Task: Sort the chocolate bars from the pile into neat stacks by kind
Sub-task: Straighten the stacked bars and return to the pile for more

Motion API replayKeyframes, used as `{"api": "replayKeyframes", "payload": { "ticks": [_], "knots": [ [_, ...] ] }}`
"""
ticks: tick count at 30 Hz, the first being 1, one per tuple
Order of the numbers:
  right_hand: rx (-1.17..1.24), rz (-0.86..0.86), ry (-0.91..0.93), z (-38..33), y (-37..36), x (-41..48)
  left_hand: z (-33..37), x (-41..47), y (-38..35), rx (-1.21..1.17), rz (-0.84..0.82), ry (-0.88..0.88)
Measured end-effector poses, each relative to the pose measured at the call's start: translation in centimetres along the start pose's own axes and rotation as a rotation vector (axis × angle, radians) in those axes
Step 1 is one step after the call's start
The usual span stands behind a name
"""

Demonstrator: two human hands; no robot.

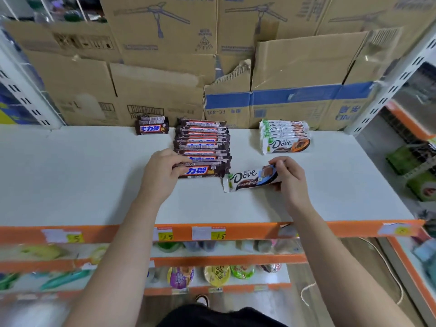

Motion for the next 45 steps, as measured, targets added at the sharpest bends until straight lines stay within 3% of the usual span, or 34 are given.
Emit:
{"api": "replayKeyframes", "payload": {
  "ticks": [13,28,35,42,45],
  "knots": [
    [0.085,0.099,0.016,-0.3,0.5,0.4,0.2,0.9,-0.2,0.034,0.04,-0.011],
    [0.048,-0.003,0.062,-1.0,3.6,1.8,5.7,2.1,-3.1,-0.054,0.035,-0.17],
    [-0.126,-0.103,0.116,-0.5,7.7,6.1,10.3,2.2,-6.7,-0.036,0.042,-0.146],
    [-0.492,-0.131,0.296,0.2,9.6,10.6,13.3,1.3,-10.6,0.083,0.001,-0.113],
    [-0.48,-0.112,0.291,0.3,9.4,11.4,13.4,0.7,-11.6,0.118,-0.004,-0.093]
  ]
}}
Point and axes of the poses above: each hand's wrist, its own x-axis towards the middle knuckle, its own y-axis out of the back of the hand, z = x × y, the point moved 5 cm from there along x, towards the middle knuckle, and after that the axes turned 8 degrees about z, right-handed, at the moved point
